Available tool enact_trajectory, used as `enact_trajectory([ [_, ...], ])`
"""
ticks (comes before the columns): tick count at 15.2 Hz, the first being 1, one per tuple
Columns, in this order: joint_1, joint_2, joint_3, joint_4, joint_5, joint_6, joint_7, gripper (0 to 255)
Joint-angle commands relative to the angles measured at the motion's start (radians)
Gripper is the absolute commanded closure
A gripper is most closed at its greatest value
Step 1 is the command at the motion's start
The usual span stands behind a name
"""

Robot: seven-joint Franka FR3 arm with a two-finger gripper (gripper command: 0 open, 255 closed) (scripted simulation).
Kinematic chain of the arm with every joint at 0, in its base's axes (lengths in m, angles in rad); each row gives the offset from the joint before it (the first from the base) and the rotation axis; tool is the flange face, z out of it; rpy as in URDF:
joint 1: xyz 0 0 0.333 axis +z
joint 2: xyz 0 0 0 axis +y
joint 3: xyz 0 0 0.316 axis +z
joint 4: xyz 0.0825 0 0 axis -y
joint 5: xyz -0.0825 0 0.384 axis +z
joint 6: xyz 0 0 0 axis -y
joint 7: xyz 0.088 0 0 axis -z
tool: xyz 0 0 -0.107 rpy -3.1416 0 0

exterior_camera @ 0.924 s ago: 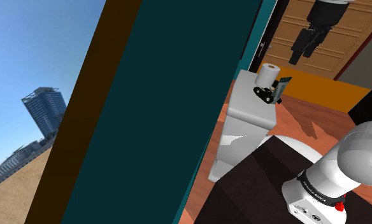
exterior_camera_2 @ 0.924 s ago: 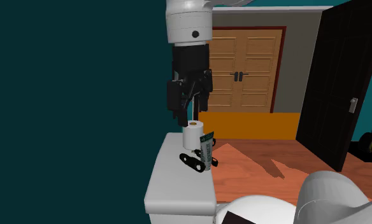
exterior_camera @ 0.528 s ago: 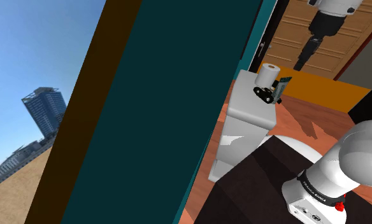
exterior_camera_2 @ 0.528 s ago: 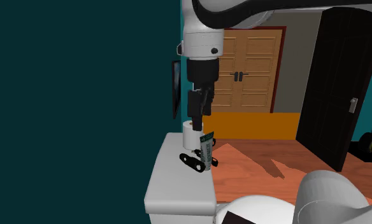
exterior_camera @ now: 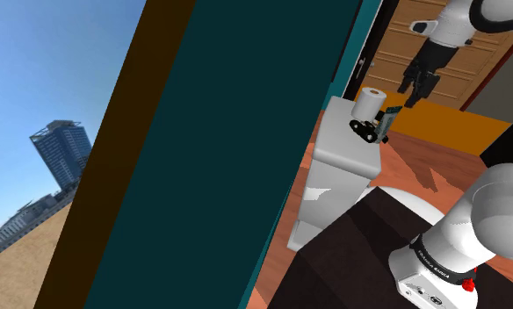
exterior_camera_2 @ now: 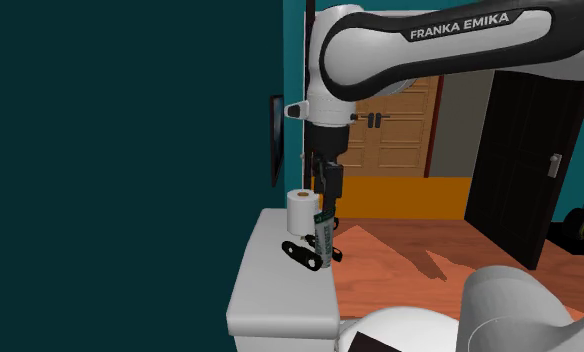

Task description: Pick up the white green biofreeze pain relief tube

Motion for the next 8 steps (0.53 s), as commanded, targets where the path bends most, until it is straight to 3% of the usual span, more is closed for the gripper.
enact_trajectory([
  [1,0.039,0.037,-0.08,0.006,-0.026,0.051,-0.144,0],
  [5,0.131,0.135,-0.234,0.046,-0.047,0.142,-0.393,0],
  [8,0.129,0.14,-0.248,0.011,-0.057,0.182,-0.391,0],
])
